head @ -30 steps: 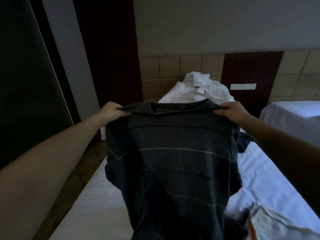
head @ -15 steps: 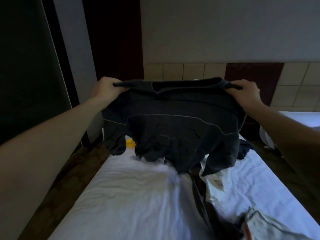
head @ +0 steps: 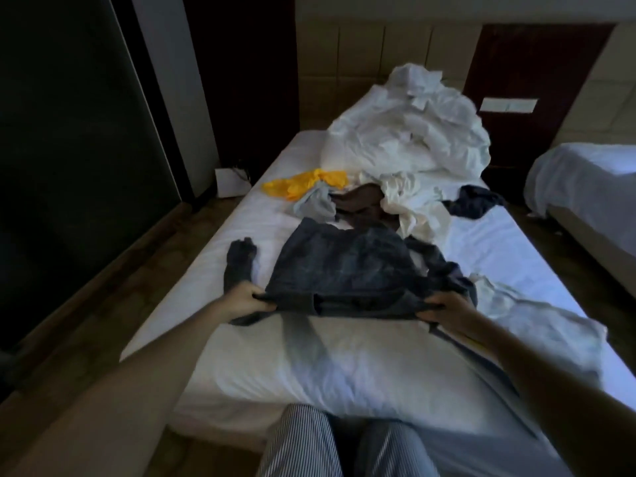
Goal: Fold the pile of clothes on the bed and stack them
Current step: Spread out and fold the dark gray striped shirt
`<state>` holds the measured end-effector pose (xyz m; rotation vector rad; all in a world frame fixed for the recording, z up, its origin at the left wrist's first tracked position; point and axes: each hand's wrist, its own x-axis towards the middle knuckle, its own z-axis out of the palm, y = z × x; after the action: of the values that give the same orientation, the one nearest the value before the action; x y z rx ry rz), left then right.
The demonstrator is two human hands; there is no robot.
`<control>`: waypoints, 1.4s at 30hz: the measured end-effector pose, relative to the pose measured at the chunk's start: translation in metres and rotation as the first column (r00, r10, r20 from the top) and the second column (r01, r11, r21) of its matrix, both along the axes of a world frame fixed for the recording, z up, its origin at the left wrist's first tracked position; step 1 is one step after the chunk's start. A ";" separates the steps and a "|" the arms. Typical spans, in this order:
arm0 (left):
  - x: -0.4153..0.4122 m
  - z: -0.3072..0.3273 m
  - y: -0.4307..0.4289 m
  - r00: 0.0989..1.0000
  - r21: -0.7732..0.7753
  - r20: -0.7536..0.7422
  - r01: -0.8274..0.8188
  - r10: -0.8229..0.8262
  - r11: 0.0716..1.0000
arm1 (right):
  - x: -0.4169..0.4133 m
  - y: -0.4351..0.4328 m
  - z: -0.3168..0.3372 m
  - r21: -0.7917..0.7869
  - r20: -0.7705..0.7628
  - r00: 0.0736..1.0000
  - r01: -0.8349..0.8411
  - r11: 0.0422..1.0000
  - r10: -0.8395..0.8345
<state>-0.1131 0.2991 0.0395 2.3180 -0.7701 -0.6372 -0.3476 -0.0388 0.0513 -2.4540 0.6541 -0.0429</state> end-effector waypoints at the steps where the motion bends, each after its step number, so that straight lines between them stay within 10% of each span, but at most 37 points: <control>1: -0.012 -0.022 0.007 0.999 0.003 -0.037 0.002 -0.002 1.000 | -0.010 0.010 -0.022 -0.021 -0.085 0.996 -0.041 0.999 0.039; 17: -0.066 -0.153 0.023 0.996 0.356 0.017 0.074 -0.085 0.932 | -0.038 0.061 -0.137 -0.318 -0.579 0.815 -0.248 0.915 0.020; 24: -0.034 -0.140 0.015 0.949 0.008 -0.259 -0.187 0.182 0.982 | 0.033 0.095 -0.129 -0.205 -0.418 0.884 -0.318 0.926 0.211; 33: 0.063 -0.133 -0.004 0.862 0.039 0.120 -0.500 0.493 0.865 | 0.128 0.151 -0.164 -0.014 -0.331 0.844 -0.451 0.893 0.421; 42: 0.119 -0.167 -0.023 0.826 0.211 0.301 -0.545 0.476 0.812 | 0.128 0.159 -0.223 -0.316 -0.261 0.907 -0.405 0.858 0.332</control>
<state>0.0060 0.2759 -0.1274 2.7455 -0.1093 -0.2370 -0.2192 0.1205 -0.1722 -2.9344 0.2521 0.2596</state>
